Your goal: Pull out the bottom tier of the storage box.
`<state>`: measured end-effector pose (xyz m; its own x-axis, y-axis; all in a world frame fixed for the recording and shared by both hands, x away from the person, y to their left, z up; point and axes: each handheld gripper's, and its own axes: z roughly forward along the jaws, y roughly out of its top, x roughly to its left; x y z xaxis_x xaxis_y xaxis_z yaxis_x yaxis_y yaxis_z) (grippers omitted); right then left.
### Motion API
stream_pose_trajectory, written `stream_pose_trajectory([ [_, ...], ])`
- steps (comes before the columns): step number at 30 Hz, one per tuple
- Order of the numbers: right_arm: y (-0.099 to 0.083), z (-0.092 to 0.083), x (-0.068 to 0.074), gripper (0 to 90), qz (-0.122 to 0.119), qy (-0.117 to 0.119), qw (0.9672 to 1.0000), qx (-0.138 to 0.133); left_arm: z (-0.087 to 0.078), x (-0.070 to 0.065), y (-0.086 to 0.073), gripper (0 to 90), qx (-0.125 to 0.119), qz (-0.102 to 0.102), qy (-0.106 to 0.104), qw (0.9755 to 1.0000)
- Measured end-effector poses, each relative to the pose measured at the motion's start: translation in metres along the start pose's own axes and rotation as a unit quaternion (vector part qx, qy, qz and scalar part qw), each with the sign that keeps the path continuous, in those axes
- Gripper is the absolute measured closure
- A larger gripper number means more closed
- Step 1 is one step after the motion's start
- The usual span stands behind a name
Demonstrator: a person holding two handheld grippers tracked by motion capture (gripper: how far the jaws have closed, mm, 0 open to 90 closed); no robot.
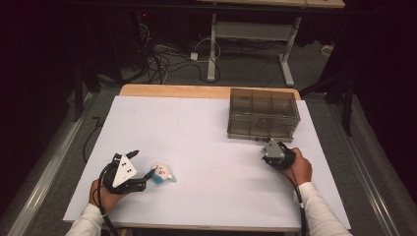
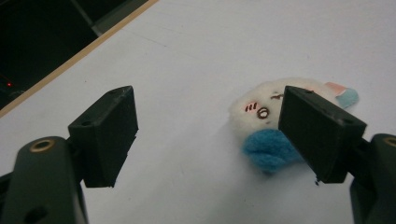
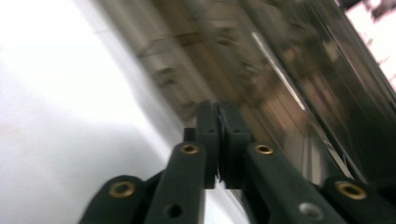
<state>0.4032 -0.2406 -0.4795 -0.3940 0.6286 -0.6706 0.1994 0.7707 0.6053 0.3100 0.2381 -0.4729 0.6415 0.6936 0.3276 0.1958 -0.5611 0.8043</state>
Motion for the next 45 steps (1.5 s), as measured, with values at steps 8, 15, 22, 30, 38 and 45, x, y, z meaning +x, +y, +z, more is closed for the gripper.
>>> stream_pose_trajectory([
  [8,-0.016,0.003,-0.05,90.0,0.15,0.018,0.9883,0.018,0.002,-0.001,0.0,19.2,0.003,0.002,-0.004,1.0],
  [15,-0.027,0.014,-0.062,90.0,0.196,0.022,0.9797,0.038,0.003,-0.001,0.0,19.2,0.005,0.0,-0.006,1.0],
  [22,-0.031,0.021,-0.06,90.0,0.199,0.032,0.9781,0.052,0.004,-0.002,0.001,19.1,0.003,-0.001,-0.013,0.9999],
  [30,-0.036,0.022,-0.057,90.0,0.193,0.059,0.9765,0.075,0.004,-0.003,0.001,19.1,0.003,-0.001,-0.016,0.9999],
  [38,-0.035,0.011,-0.056,90.0,0.183,0.054,0.978,0.083,0.004,-0.005,0.001,19.1,0.01,0.005,-0.019,0.9998],
  [45,-0.036,0.009,-0.058,90.0,0.187,0.064,0.9772,0.078,0.006,-0.007,0.002,19.1,0.013,0.009,-0.023,0.9996],
])
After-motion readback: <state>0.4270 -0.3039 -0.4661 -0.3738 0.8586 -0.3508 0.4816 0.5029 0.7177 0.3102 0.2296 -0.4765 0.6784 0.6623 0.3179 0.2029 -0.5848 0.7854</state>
